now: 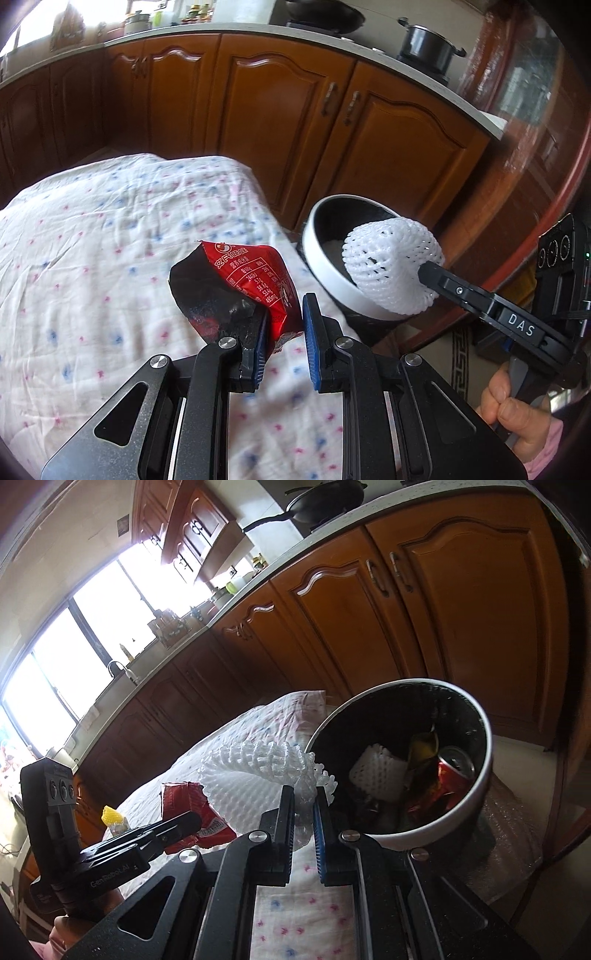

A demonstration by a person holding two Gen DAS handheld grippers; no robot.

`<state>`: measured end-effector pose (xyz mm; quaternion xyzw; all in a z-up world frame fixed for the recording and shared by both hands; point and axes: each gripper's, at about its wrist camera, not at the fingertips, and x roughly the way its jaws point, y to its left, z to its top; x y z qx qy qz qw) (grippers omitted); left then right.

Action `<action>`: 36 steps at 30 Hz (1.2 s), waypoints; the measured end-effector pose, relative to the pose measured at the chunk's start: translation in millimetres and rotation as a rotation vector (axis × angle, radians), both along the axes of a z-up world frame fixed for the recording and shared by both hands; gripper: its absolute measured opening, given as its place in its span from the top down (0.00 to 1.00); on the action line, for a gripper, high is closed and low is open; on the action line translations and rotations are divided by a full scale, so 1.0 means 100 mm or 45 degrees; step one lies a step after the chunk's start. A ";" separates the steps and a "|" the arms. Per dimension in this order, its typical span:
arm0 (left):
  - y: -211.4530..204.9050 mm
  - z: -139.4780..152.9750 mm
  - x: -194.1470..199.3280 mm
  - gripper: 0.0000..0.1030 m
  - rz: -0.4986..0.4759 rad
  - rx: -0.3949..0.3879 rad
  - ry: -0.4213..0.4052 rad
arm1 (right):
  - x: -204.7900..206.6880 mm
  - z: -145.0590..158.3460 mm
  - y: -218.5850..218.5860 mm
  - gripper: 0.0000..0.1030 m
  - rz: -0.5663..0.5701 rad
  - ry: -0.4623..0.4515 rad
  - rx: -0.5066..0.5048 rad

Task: Collect trash
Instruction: 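Carry the red packet and foam sleeve over the bin and release both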

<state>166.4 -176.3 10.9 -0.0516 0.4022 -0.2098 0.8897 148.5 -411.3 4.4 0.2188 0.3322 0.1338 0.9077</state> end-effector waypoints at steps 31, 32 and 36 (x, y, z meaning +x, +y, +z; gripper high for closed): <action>-0.71 0.11 0.15 0.84 -0.156 0.046 -0.021 | -0.07 0.01 -0.56 0.90 -0.160 -0.020 -0.053; -0.72 0.11 0.16 0.84 -0.160 0.044 -0.018 | -0.07 0.00 -0.57 0.90 -0.165 -0.018 -0.064; -0.78 0.11 0.21 0.84 -0.180 0.045 -0.015 | 0.00 -0.01 -0.58 0.90 -0.176 -0.001 -0.109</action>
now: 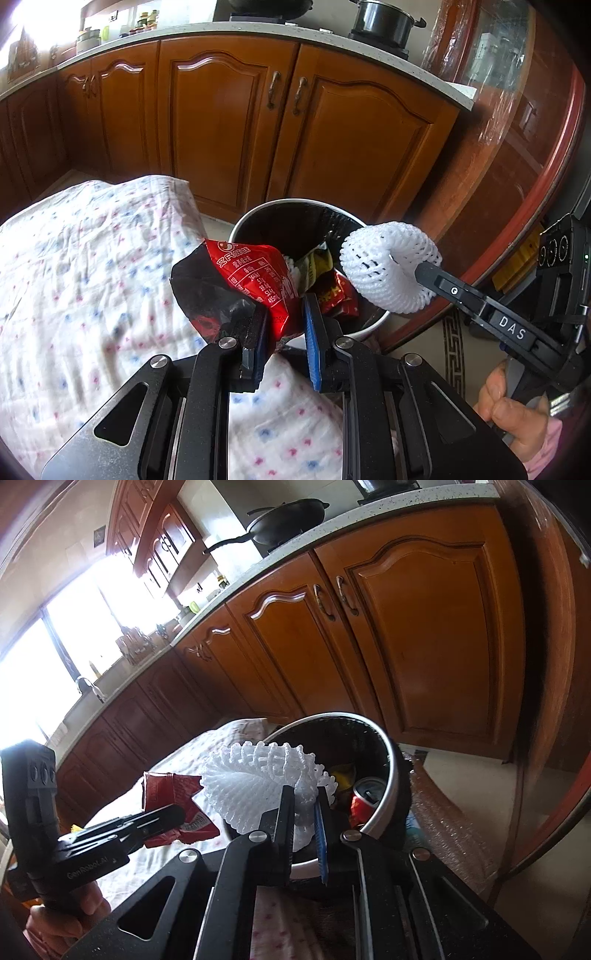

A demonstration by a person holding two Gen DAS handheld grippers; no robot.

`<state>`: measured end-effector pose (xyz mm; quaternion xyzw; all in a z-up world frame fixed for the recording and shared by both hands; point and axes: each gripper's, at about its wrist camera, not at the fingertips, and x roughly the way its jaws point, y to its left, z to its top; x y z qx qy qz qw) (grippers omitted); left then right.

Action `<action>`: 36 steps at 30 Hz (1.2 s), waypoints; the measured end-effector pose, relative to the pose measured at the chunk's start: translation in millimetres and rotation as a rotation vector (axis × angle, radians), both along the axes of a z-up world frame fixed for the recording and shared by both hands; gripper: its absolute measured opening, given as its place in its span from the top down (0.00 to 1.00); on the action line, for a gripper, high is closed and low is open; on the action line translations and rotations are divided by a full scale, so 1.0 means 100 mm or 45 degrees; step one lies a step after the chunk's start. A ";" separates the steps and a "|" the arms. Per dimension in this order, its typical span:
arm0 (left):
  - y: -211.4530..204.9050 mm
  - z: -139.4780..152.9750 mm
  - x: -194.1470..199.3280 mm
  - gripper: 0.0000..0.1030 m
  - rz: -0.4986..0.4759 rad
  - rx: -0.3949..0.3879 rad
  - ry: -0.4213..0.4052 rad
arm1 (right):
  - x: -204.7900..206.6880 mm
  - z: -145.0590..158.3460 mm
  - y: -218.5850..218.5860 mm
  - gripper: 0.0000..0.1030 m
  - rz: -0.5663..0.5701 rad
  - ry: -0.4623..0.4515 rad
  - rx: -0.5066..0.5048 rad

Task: Collect trash
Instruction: 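Carry the red packet and foam sleeve over the bin and release both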

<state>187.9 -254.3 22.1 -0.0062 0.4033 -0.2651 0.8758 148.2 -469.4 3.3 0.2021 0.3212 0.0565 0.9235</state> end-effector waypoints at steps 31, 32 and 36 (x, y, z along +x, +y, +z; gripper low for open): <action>-0.40 -0.23 0.43 0.42 -0.106 0.017 0.141 | 0.37 -0.16 -0.17 0.56 -0.009 0.112 -0.055; -0.36 -0.23 0.42 0.42 -0.100 0.012 0.141 | 0.36 -0.16 -0.16 0.54 -0.010 0.108 -0.047; -0.21 -0.23 0.35 0.40 -0.066 -0.009 0.143 | 0.25 -0.12 -0.13 0.35 -0.018 0.076 -0.004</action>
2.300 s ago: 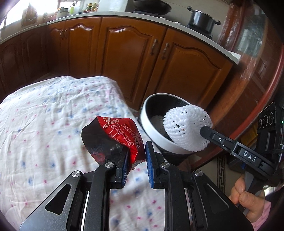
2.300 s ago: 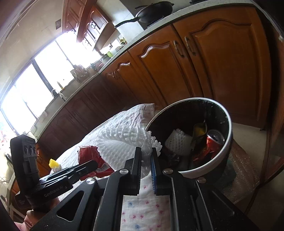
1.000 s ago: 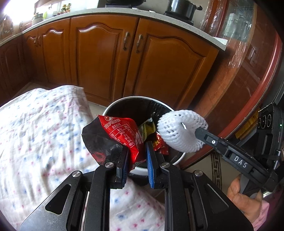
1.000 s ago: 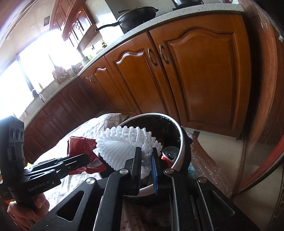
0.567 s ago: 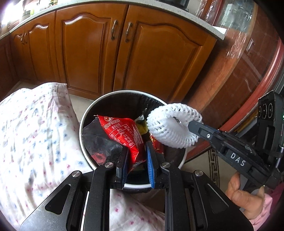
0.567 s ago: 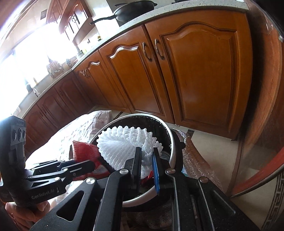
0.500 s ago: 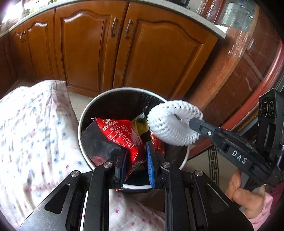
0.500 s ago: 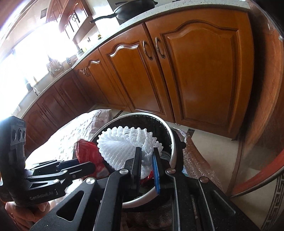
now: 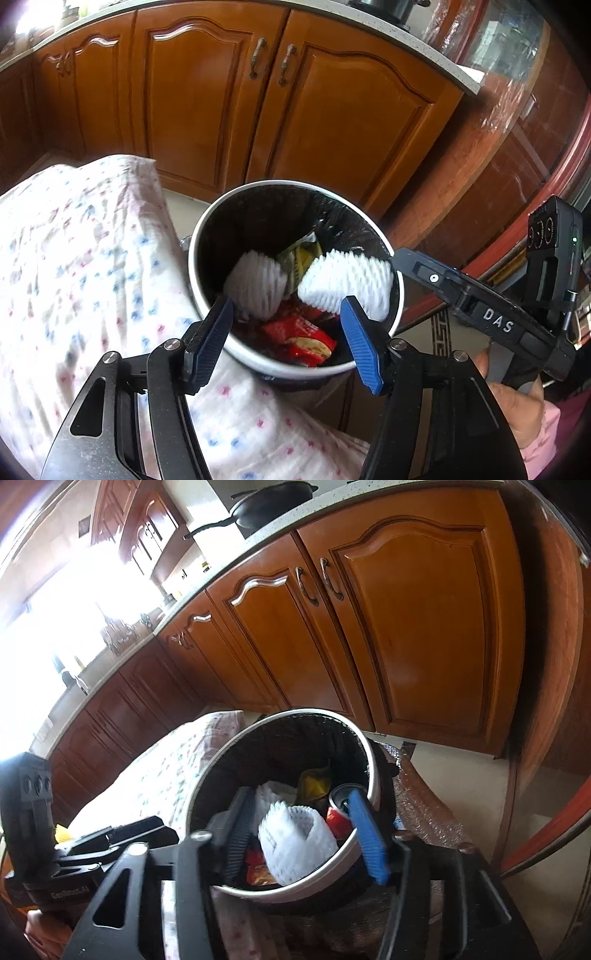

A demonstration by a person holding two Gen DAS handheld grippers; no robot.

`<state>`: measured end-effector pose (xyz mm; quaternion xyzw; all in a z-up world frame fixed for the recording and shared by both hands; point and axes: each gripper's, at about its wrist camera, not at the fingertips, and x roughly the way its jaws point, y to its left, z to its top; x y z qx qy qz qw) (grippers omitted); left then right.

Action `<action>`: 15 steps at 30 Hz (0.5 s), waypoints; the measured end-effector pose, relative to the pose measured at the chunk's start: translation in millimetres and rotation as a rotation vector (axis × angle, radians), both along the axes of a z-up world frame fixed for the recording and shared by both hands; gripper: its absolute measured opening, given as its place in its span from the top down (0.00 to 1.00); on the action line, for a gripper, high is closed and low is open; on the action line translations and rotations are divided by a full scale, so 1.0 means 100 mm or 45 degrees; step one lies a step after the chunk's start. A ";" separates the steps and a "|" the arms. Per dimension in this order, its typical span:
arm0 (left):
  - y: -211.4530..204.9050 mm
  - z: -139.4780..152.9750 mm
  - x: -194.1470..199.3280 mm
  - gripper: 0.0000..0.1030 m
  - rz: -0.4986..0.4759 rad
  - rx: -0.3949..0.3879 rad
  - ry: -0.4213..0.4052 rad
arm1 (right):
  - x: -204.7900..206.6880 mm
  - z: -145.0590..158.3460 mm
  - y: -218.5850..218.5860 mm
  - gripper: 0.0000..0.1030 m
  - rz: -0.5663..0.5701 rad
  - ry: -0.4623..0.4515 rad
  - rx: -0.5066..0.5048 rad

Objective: Collect trash

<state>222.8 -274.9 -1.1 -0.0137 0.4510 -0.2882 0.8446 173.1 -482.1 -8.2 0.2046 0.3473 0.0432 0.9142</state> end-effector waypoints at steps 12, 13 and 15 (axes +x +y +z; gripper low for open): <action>0.62 -0.01 -0.31 0.35 0.144 -0.084 0.000 | -0.38 0.13 0.34 0.15 0.011 -0.110 0.054; 0.67 0.00 -0.34 0.34 0.159 -0.092 -0.002 | -0.41 0.15 0.38 0.12 0.013 -0.122 0.051; 0.81 -0.01 -0.43 0.32 0.195 -0.108 -0.011 | -0.47 0.17 0.48 0.12 0.016 -0.141 0.046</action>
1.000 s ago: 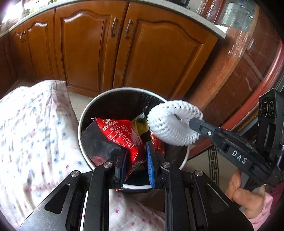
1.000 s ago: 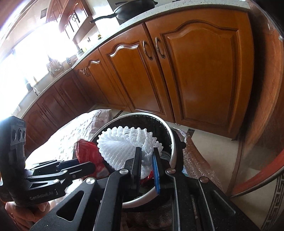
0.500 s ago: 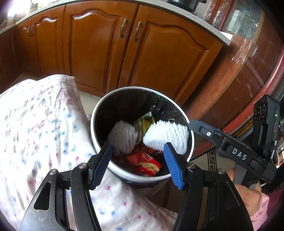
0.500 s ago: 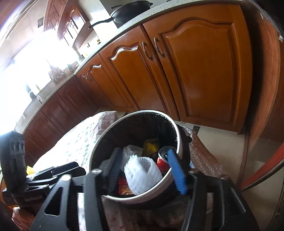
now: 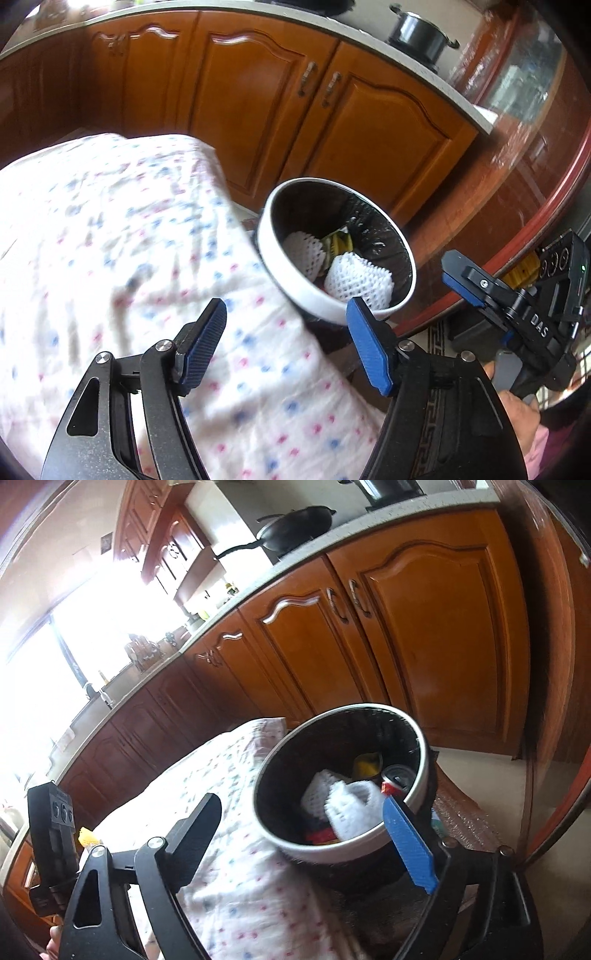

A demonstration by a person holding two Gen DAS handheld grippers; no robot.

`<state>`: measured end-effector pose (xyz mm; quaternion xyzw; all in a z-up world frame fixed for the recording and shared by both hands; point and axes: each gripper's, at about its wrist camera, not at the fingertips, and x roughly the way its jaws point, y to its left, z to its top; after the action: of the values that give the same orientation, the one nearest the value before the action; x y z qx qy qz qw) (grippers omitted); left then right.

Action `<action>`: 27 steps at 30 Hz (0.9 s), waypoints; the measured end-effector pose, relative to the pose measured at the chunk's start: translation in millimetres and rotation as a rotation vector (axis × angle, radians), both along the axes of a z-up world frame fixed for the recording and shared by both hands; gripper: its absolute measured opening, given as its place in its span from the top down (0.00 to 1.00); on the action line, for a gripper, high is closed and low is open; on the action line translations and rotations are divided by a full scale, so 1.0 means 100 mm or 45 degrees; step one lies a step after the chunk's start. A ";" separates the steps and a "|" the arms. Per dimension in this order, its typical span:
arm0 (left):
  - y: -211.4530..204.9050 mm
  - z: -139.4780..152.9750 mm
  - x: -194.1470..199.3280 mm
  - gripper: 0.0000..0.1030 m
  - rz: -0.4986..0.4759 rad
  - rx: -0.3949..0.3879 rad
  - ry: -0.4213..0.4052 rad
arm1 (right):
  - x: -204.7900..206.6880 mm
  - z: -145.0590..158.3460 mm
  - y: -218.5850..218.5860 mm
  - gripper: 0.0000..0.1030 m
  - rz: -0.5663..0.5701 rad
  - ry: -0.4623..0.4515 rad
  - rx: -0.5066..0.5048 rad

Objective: Collect trash

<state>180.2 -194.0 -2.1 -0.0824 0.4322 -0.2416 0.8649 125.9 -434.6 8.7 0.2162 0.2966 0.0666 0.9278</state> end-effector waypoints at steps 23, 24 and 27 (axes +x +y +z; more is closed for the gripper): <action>0.84 0.27 -1.01 0.11 0.287 0.069 -0.407 | -0.89 0.32 0.78 0.00 -0.041 -0.383 -0.299; 0.86 0.28 -1.05 0.08 0.299 0.082 -0.429 | -0.90 0.31 0.80 0.00 -0.039 -0.385 -0.305; 0.92 0.30 -1.15 0.02 0.347 0.109 -0.488 | -0.94 0.26 0.83 0.00 -0.042 -0.387 -0.328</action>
<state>64.8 -102.2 28.3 -0.0560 0.2551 -0.1154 0.9584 31.7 -351.5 35.0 0.0880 0.1556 0.0447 0.9829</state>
